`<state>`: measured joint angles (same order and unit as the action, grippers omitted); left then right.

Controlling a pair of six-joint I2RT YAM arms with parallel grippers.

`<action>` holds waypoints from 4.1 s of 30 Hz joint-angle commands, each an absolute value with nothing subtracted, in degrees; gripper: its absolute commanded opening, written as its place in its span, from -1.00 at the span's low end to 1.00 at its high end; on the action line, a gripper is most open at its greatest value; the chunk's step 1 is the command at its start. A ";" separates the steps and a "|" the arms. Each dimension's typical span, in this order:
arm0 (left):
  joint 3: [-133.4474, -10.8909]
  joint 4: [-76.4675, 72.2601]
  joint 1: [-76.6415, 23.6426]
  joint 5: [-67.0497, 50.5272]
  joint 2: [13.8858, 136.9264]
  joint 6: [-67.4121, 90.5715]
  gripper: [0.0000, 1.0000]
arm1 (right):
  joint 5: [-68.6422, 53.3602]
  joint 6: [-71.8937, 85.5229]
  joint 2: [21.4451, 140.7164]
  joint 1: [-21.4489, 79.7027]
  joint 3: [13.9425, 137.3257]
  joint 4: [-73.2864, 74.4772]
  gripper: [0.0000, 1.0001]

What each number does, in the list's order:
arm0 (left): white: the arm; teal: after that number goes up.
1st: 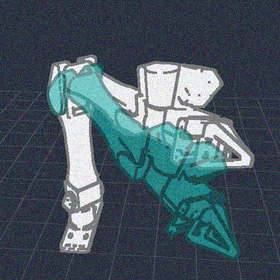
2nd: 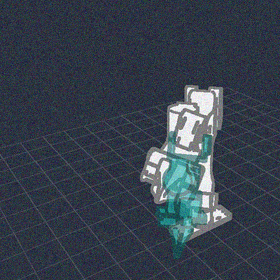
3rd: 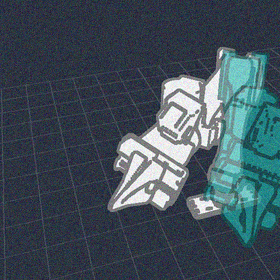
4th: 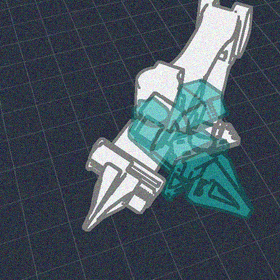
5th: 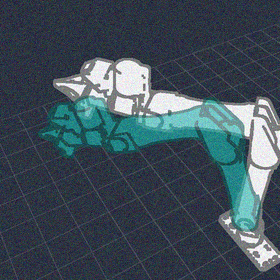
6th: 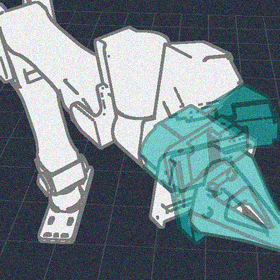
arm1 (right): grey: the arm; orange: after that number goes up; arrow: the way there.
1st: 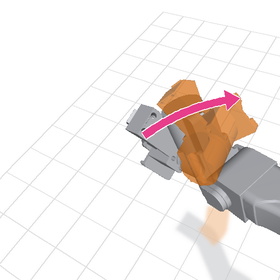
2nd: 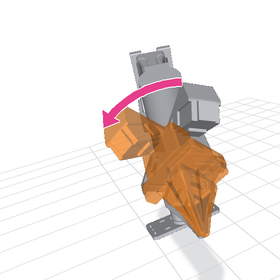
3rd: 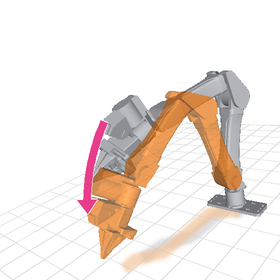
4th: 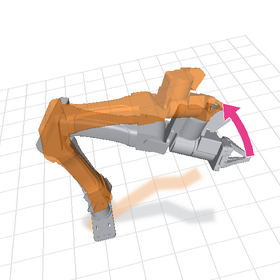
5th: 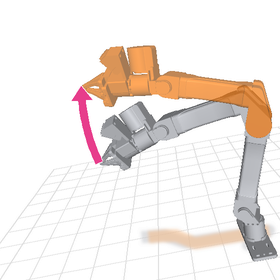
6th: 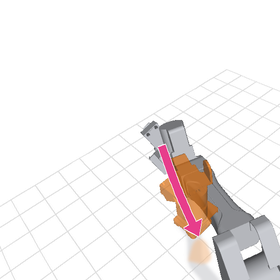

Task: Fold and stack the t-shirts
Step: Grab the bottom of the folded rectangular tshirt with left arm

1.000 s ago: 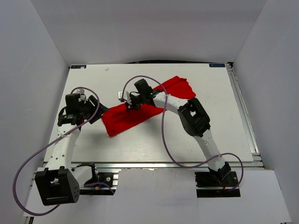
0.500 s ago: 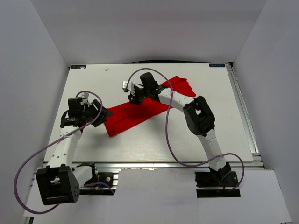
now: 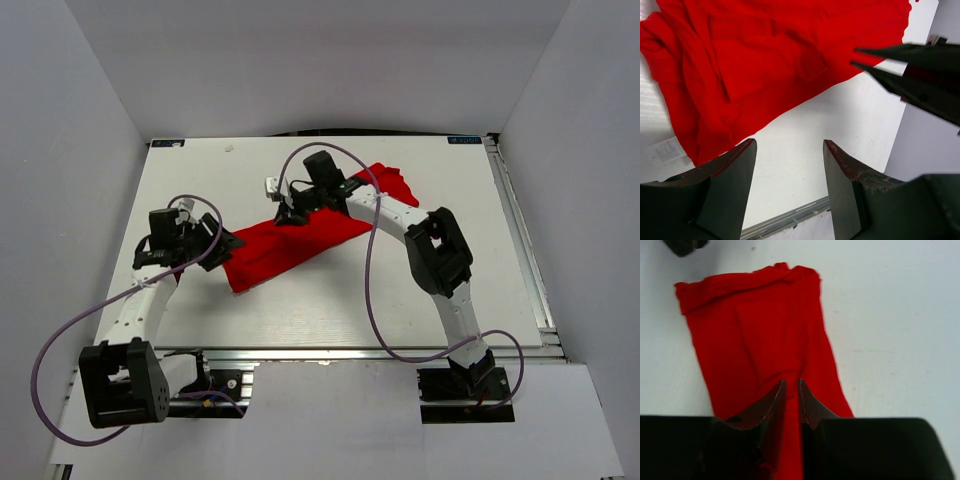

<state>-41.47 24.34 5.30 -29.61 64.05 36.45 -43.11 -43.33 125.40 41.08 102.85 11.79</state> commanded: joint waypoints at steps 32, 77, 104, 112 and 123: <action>-38.32 18.28 4.57 -30.24 66.45 36.56 0.32 | -33.39 -28.83 124.63 42.63 96.33 7.56 -0.34; -39.64 23.55 4.48 -27.60 63.02 34.81 0.32 | -21.45 -35.94 133.95 41.04 106.61 9.49 -0.85; -41.84 27.60 4.66 -14.23 70.21 34.01 0.57 | -29.79 -30.41 112.78 34.19 93.52 7.83 0.14; -40.52 16.01 5.18 -18.45 78.39 33.05 0.76 | -35.33 -30.32 101.61 31.29 82.01 8.08 0.29; -40.34 11.95 5.45 -19.43 85.86 32.52 0.88 | -36.12 -29.53 98.09 30.15 77.17 8.44 0.29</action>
